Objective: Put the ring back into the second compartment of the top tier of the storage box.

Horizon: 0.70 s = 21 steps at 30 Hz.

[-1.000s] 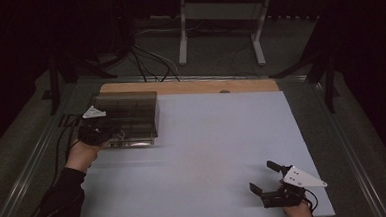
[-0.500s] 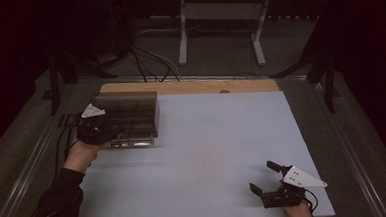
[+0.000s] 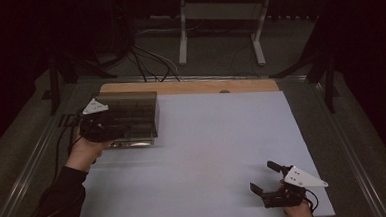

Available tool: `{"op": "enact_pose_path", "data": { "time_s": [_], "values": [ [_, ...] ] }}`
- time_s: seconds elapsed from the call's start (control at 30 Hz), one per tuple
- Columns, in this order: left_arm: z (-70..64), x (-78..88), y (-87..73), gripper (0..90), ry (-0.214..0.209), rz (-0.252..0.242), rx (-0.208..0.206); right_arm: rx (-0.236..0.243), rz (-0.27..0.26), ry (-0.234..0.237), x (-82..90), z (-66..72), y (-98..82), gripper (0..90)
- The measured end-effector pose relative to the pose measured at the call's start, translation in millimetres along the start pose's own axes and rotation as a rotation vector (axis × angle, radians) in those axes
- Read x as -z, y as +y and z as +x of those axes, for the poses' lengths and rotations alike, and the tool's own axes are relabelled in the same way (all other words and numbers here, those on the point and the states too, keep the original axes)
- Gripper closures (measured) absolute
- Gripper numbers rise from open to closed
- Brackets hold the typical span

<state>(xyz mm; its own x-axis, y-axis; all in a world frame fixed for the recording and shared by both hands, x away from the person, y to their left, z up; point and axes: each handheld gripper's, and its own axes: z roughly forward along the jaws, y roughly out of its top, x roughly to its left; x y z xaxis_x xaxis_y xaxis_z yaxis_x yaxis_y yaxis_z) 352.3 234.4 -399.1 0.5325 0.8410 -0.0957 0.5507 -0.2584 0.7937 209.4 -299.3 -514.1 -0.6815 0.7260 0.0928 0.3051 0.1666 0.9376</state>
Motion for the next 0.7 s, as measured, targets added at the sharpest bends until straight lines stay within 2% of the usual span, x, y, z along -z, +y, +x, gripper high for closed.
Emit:
{"op": "enact_pose_path", "data": {
  "time_s": [0.03,0.13,0.27,0.43,0.5,0.7],
  "values": [
    [-1.7,0.0,1.6,22.2,-0.001,-0.001,-0.006,-0.001,-0.001,0.001,0.1,0.0,0.1,0.0],
    [-4.7,-0.3,5.2,13.5,-0.068,-0.003,-0.015,0.001,-0.002,0.001,-0.1,-0.1,0.3,0.0],
    [-10.1,-2.3,8.9,2.5,-0.124,-0.017,-0.028,0.003,-0.003,0.004,0.2,0.3,0.4,0.0],
    [-19.5,-5.3,16.2,0.5,-0.161,-0.036,-0.073,0.006,-0.005,0.004,0.9,0.6,0.9,0.0],
    [-23.0,-6.9,18.6,0.5,-0.201,-0.047,-0.071,0.009,-0.004,0.004,1.0,1.2,1.2,0.0],
    [-35.6,-10.5,21.0,0.5,-0.260,-0.089,-0.114,0.015,-0.003,0.007,0.1,3.0,2.4,0.0]
  ]
}}
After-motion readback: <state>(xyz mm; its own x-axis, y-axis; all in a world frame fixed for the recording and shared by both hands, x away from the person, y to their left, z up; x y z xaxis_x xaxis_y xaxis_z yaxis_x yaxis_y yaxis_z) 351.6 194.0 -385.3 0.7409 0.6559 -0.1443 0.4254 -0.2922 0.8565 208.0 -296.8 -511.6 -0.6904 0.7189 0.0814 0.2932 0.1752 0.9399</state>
